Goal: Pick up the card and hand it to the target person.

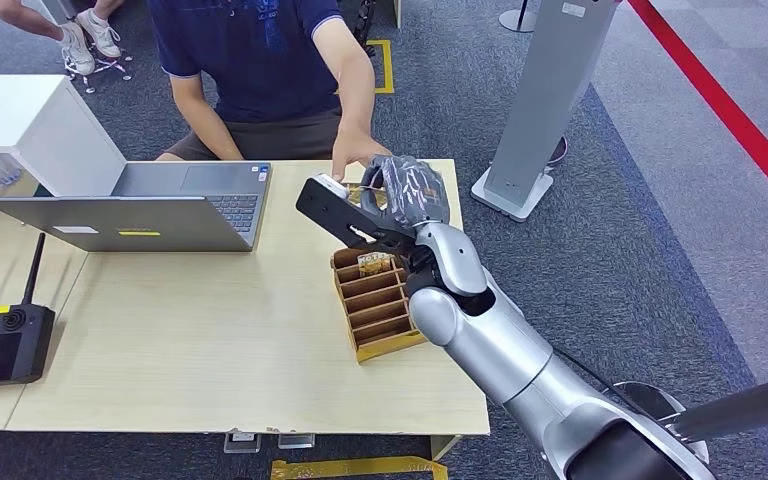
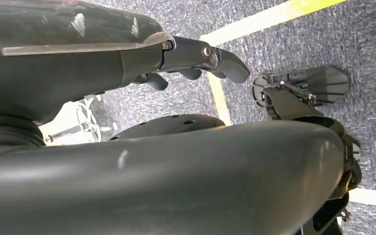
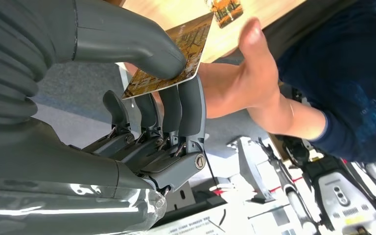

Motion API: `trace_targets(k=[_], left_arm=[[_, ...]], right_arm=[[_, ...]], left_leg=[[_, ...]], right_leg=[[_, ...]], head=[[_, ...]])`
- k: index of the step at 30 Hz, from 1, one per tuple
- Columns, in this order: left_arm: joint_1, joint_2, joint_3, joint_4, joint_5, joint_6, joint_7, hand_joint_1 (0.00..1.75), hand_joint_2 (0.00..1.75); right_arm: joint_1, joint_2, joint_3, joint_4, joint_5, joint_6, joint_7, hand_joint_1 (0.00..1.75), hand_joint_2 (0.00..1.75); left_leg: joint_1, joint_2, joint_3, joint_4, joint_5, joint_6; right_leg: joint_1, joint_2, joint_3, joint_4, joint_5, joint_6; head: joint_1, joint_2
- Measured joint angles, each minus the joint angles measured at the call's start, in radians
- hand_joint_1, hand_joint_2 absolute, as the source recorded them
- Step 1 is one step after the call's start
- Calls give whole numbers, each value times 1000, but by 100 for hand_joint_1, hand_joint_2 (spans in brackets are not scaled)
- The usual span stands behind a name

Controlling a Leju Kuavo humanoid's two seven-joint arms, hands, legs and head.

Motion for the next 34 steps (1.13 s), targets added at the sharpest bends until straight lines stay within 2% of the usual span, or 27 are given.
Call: trace_targets(k=[7, 12, 16, 27, 34], left_arm=[[-1, 0, -5, 0, 0, -1, 3, 0, 0], [-1, 0, -5, 0, 0, -1, 8, 0, 0], [0, 0, -6, 0, 0, -3, 8, 0, 0], [0, 0, -10, 0, 6, -1, -4, 0, 0], [1, 0, -10, 0, 22, 8, -7, 0, 0]], right_arm=[[-61, 77, 9, 238, -9, -39, -31, 133, 175], [-78, 100, 10, 326, -1, -54, -26, 133, 175], [-82, 108, 10, 364, 4, -53, -21, 0, 175], [-91, 124, 10, 412, 0, -68, -46, 0, 175], [-97, 114, 4, 388, -28, -80, -44, 0, 175]], left_leg=[[0, 0, 0, 0, 0, 0], [0, 0, 0, 0, 0, 0], [0, 0, 0, 0, 0, 0], [0, 0, 0, 0, 0, 0], [0, 0, 1, 0, 0, 0]], right_leg=[[0, 0, 0, 0, 0, 0], [0, 0, 0, 0, 0, 0], [0, 0, 0, 0, 0, 0], [0, 0, 0, 0, 0, 0], [0, 0, -1, 0, 0, 0]], head=[[0, 0], [0, 0], [0, 0], [0, 0], [0, 0]])
